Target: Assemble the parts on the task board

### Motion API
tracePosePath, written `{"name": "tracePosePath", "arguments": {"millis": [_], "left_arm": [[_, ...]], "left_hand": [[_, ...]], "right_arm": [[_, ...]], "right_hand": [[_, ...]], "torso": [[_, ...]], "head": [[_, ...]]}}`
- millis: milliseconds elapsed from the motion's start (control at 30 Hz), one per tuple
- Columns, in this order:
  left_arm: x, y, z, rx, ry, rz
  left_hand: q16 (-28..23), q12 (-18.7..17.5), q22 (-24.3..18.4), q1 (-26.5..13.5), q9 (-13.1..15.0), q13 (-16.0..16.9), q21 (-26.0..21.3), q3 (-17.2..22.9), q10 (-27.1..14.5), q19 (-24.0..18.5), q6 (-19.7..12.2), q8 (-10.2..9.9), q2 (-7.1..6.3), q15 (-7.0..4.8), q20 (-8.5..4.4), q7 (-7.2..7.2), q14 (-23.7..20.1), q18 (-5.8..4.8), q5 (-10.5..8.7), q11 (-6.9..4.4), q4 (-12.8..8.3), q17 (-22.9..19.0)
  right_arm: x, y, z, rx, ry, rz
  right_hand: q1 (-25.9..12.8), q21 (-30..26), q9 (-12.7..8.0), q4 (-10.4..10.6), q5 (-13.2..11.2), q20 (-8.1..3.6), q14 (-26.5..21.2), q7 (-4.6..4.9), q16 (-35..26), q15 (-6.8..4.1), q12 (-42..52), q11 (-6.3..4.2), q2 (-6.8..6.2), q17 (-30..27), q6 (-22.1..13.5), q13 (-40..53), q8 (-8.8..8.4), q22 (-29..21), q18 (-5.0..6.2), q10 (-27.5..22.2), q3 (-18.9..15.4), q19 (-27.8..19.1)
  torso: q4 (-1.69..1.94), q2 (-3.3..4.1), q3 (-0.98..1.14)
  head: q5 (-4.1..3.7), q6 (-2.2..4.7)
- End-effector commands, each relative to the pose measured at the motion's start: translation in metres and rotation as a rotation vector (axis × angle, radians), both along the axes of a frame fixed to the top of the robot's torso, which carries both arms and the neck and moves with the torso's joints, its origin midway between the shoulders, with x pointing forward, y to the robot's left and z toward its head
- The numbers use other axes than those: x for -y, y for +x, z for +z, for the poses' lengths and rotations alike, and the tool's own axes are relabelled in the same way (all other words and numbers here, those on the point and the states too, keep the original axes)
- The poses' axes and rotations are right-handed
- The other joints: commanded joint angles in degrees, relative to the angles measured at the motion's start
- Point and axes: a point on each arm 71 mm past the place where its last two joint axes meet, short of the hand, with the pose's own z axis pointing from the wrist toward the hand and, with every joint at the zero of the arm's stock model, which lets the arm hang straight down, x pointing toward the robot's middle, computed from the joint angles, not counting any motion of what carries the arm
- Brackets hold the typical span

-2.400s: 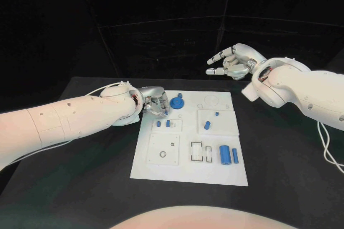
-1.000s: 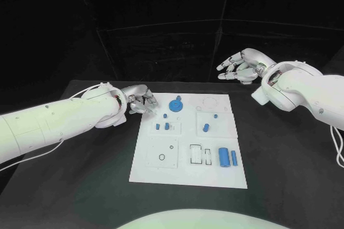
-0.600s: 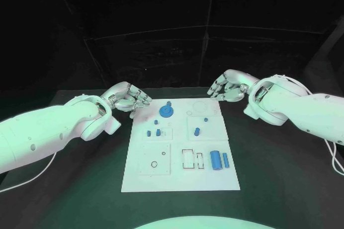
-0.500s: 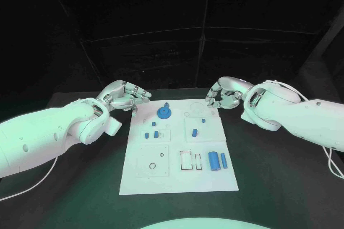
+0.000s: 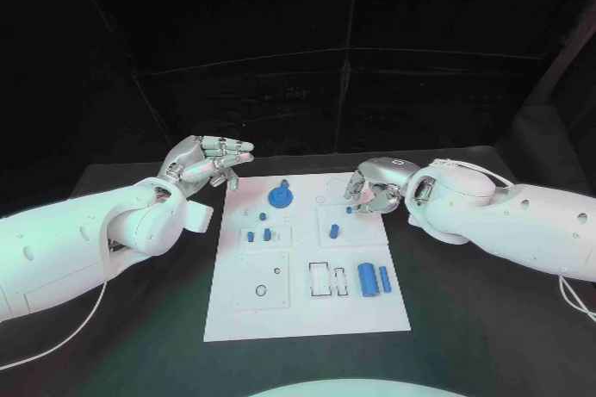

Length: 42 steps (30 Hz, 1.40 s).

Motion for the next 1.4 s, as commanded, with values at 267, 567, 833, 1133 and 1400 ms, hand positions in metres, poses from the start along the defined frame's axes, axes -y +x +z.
{"name": "tracePosePath", "arguments": {"millis": [267,567,833,1133,1400], "left_arm": [[-0.004,0.001,0.002,0.010,-0.072,0.036],[-0.004,0.001,0.002,0.004,-0.072,0.033],[-0.003,0.002,0.002,0.000,-0.071,0.032],[-0.004,0.002,0.001,-0.004,-0.070,0.031],[-0.005,0.002,0.001,-0.009,-0.068,0.030]], "left_hand": [[-1.27,0.78,-1.24,-0.19,-0.16,0.19,-1.47,-0.56,0.10,-1.23,0.03,0.26,0.36,0.14,0.00,0.13,-1.43,0.78,-0.32,0.12,0.01,-2.08],[-1.64,0.95,-1.33,-0.24,-0.20,0.23,-1.67,-0.68,-0.10,-1.44,-0.05,0.27,0.43,0.21,0.03,0.25,-1.82,0.75,-0.30,0.20,0.05,-2.78],[-1.88,1.11,-1.42,-0.36,-0.26,0.25,-1.88,-0.85,-0.36,-1.62,-0.23,0.24,0.43,0.30,0.09,0.45,-2.11,0.73,-0.30,0.35,0.10,-3.20],[-1.99,1.22,-1.48,-0.50,-0.29,0.27,-1.99,-0.95,-0.53,-1.71,-0.35,0.23,0.49,0.38,0.14,0.55,-2.26,0.71,-0.30,0.44,0.20,-3.43],[-1.99,1.30,-1.51,-0.64,-0.31,0.28,-2.07,-1.04,-0.65,-1.76,-0.43,0.23,0.52,0.43,0.19,0.60,-2.31,0.70,-0.29,0.49,0.29,-3.44]], "right_arm": [[-0.009,0.002,-0.012,-0.040,-0.079,0.019],[-0.011,0.002,-0.023,-0.071,-0.094,0.015],[-0.012,0.004,-0.026,-0.080,-0.094,0.015],[-0.015,0.005,-0.027,-0.068,-0.087,0.001],[-0.018,0.005,-0.028,-0.035,-0.114,-0.011]], "right_hand": [[0.31,-0.74,0.04,-0.27,-0.38,0.78,2.10,0.58,-0.58,0.78,-0.89,0.65,-0.63,-0.91,-0.86,-1.88,-1.35,-0.65,1.16,-0.67,1.19,0.11],[0.76,-0.84,0.15,-0.60,-0.18,0.82,2.13,0.56,-0.53,0.76,-1.01,0.59,-0.09,-0.99,-0.13,-3.10,-1.68,-0.77,1.20,0.03,2.61,0.22],[0.67,-0.92,0.28,-0.57,-0.63,0.65,2.17,0.28,-0.44,0.52,-0.97,0.29,0.65,-1.05,1.34,-4.30,-1.62,-0.88,1.23,1.38,4.35,0.33],[1.01,-0.64,0.41,-0.95,-3.13,0.14,2.32,-0.38,-0.02,-0.07,-0.68,-0.41,1.98,-0.70,3.52,-5.54,-1.36,-0.41,1.15,3.80,7.48,0.68],[1.64,-0.20,0.64,-2.22,-5.52,-0.54,2.50,-1.12,0.46,-0.76,-0.01,-1.29,2.97,-0.28,6.11,-5.97,-0.74,0.25,1.04,6.53,10.51,1.08]], "torso": [[0.11,0.04,-0.11],[-0.03,0.01,-0.02],[-0.01,0.01,0.00],[-0.05,0.01,-0.02],[-0.04,0.02,-0.02]], "head": [[0.40,-0.30],[0.74,-0.58],[0.78,-0.79],[0.77,-0.93],[0.67,-1.02]]}}
